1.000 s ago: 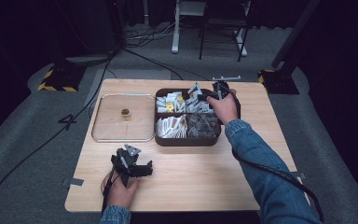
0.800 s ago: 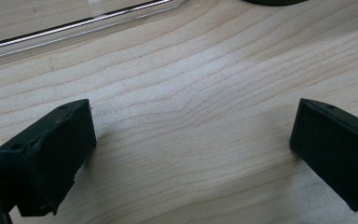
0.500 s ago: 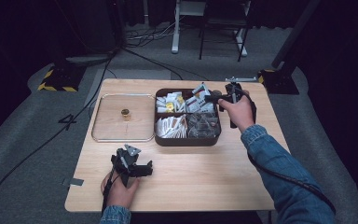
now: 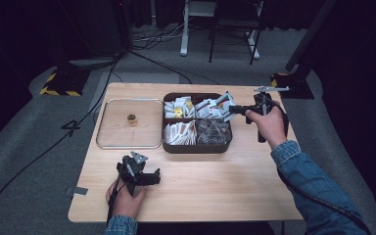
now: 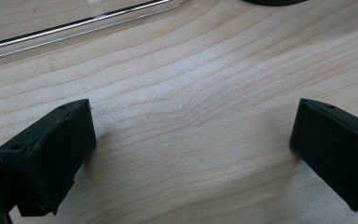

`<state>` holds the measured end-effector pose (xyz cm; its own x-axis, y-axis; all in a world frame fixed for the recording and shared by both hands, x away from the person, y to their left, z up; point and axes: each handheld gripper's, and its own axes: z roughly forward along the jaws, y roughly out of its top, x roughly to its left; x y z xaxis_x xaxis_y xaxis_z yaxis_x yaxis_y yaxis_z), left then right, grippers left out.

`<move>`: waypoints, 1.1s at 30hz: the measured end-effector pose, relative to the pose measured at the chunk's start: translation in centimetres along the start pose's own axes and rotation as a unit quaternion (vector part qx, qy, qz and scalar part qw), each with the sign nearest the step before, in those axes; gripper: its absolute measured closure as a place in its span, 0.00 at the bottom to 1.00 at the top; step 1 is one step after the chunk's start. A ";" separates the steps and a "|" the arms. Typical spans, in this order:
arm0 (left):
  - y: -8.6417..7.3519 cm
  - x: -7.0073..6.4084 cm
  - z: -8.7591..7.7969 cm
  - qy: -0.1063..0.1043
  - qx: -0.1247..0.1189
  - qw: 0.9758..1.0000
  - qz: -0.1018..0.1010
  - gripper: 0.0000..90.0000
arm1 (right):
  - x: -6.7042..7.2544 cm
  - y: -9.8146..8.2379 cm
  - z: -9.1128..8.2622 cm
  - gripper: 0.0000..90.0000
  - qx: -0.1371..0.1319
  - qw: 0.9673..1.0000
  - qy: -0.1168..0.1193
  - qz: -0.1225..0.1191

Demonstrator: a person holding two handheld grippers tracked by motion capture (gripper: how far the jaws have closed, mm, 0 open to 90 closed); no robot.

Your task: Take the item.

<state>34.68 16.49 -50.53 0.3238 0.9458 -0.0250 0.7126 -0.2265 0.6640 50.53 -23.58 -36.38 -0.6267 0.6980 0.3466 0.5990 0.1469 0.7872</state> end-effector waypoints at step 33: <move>0.1 -0.1 0.1 0.001 0.000 1.000 -0.006 0.01 | 0.1 -10.3 -6.3 0.98 0.026 0.999 -0.013 -0.016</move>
<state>34.74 16.38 -50.54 0.3130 0.9492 -0.0317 0.7171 -0.2143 0.6632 41.20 -29.46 -41.23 -0.6324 0.7109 0.3076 0.6051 0.2054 0.7692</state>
